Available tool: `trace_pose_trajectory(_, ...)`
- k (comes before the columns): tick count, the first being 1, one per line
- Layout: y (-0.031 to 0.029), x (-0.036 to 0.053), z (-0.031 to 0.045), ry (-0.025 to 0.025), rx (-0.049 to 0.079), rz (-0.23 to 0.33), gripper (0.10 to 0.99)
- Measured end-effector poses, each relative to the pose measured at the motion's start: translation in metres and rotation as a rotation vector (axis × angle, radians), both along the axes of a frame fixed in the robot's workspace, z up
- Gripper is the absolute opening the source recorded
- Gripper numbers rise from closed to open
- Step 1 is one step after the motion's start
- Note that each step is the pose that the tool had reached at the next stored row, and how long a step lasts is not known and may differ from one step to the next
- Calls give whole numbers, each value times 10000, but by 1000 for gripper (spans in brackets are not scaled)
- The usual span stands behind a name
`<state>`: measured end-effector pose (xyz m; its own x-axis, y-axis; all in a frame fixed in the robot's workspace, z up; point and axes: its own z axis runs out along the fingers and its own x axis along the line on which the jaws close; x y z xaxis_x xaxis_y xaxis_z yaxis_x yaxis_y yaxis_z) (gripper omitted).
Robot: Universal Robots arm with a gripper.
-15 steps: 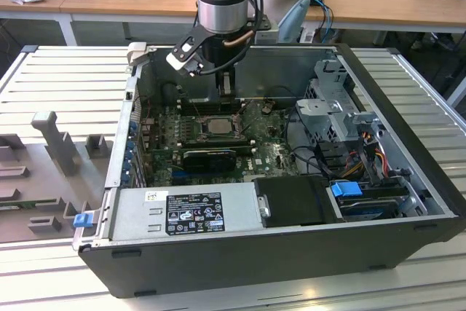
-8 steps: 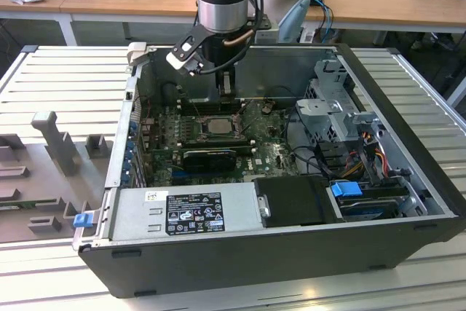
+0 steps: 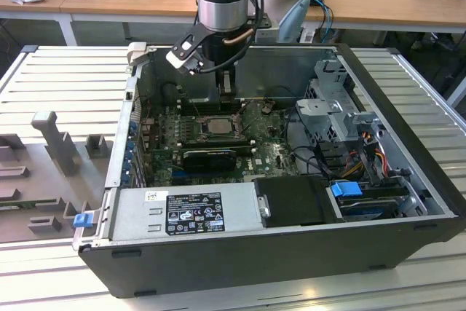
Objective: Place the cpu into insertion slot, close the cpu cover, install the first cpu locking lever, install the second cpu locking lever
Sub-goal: 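Close the cpu cover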
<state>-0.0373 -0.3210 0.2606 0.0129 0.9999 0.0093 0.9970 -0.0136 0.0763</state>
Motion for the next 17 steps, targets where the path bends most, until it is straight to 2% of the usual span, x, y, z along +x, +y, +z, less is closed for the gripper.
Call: trace_pose_trajectory(17,0,1,65,3,-2,0,106)
